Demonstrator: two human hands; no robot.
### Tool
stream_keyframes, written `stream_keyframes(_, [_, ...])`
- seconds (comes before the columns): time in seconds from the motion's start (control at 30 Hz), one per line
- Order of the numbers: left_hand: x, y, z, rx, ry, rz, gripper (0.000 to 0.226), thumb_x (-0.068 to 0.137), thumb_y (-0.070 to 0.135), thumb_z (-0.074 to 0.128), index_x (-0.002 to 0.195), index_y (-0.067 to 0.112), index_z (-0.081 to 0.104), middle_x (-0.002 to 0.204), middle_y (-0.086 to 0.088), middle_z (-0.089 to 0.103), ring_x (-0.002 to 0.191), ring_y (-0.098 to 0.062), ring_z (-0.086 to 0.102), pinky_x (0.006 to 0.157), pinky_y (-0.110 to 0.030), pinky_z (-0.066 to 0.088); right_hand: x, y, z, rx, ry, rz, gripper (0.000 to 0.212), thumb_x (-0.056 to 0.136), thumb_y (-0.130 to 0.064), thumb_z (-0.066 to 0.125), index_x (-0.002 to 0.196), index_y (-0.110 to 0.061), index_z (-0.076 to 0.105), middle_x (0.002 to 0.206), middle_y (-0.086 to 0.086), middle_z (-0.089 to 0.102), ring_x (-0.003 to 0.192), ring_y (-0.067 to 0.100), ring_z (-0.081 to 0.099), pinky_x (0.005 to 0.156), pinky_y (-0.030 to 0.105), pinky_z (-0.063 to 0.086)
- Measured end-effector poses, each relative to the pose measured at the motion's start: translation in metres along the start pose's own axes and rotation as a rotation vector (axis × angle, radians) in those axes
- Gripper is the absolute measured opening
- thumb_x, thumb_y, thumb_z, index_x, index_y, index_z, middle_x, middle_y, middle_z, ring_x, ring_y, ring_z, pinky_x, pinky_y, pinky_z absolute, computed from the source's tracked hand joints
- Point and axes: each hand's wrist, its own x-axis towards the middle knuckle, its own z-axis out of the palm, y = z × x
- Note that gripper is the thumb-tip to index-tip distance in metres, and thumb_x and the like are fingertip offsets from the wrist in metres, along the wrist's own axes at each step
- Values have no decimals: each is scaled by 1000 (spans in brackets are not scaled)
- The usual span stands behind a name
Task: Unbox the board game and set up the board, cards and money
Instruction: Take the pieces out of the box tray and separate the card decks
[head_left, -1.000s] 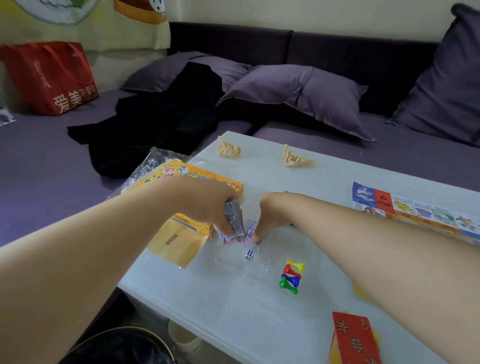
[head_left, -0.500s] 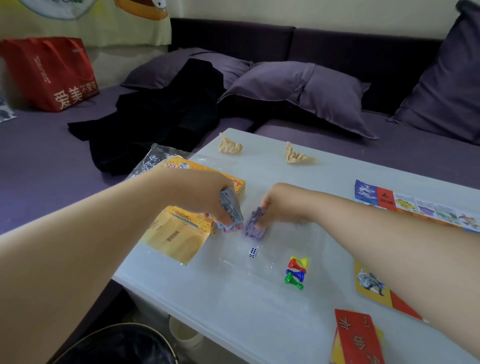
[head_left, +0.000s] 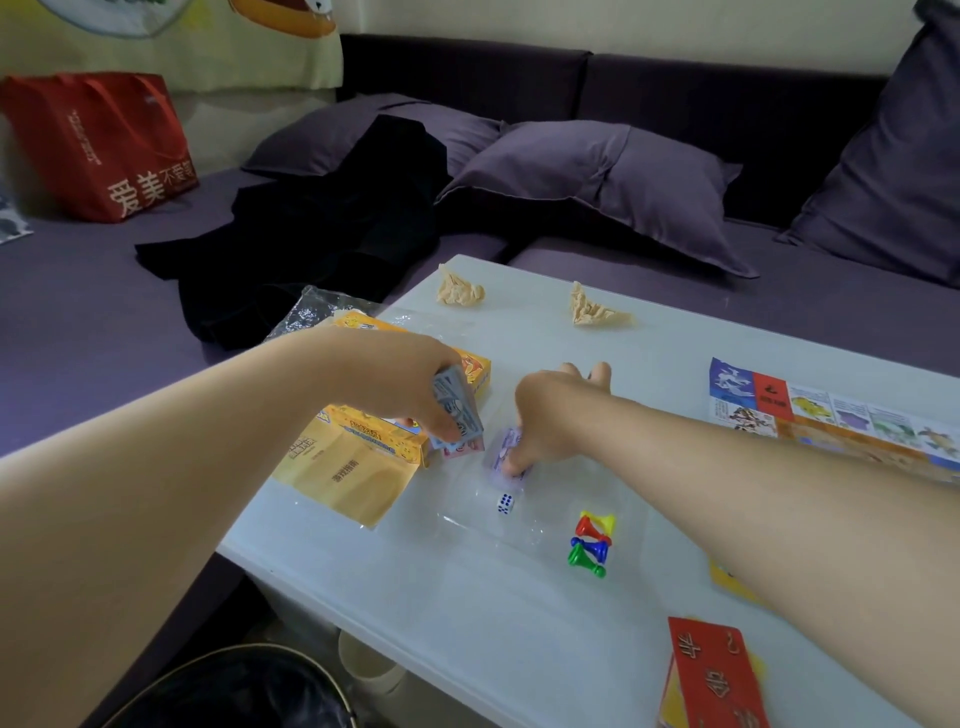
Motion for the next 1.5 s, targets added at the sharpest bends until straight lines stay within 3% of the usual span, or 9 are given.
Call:
stream_keyframes(0.23, [0,1,-1,-3,15,2,28,77,38,74,99,28,59,93,8,67,83,-14,67,76,-27,53,6,-7,-4,8,-136,90,56,67,-61,73,72,-18,37,95,0,43,119,23,28,93,41,22])
stream_keyframes(0.37, [-1,1,-2,-28,24,9,27,77,37,74,98,28,58,92,10,65,78,-11,64,69,-21,51,7,0,-3,140,-231,91,55,65,-60,75,86,-17,47,105,4,48,107,24,38,92,40,33])
stream_keyframes(0.6, [-6,-4,-1,-114,65,-13,24,78,34,74,90,35,54,85,14,63,59,0,59,54,-14,46,-2,8,-3,197,-115,17,42,74,-49,72,92,-14,58,87,0,47,98,24,37,86,39,33])
stream_keyframes(0.67, [-7,-5,2,-288,93,-29,25,79,24,75,97,30,58,88,9,66,52,3,59,50,-11,46,-9,13,-8,275,-58,-44,40,76,-42,72,94,-7,64,76,0,49,78,22,45,74,33,35])
stream_keyframes(0.77, [-13,-2,7,-708,62,-96,28,80,7,73,105,13,61,90,-6,72,65,-10,69,65,-24,59,-21,23,-17,494,-13,-194,18,77,-30,75,84,-14,69,73,-3,62,60,11,51,57,23,41])
stream_keyframes(0.87, [-20,4,16,-1029,23,-137,26,81,-1,68,106,4,61,87,-11,74,72,-18,71,69,-27,59,-37,36,-23,838,88,-213,31,78,-19,76,106,-13,64,93,0,70,79,9,62,74,23,50])
stream_keyframes(1.07, [-39,50,39,-1426,0,-85,16,88,3,59,102,5,64,88,-8,70,78,-16,67,69,-23,56,-91,38,-15,1625,134,-144,10,94,-9,53,98,-17,59,82,1,57,64,9,42,58,20,34])
stream_keyframes(1.33, [-67,129,67,-1858,-94,-71,22,87,-8,40,93,-6,61,94,-20,63,87,-27,60,86,-35,51,-147,49,17,1244,440,38,16,96,-19,49,112,-19,49,109,1,53,88,6,51,61,4,37])
stream_keyframes(1.5, [-73,176,79,-1789,-169,24,16,93,15,51,99,5,63,95,-12,63,83,-20,60,79,-29,54,-177,70,31,1289,414,0,23,96,-23,50,118,-16,51,115,5,61,104,15,58,88,27,45])
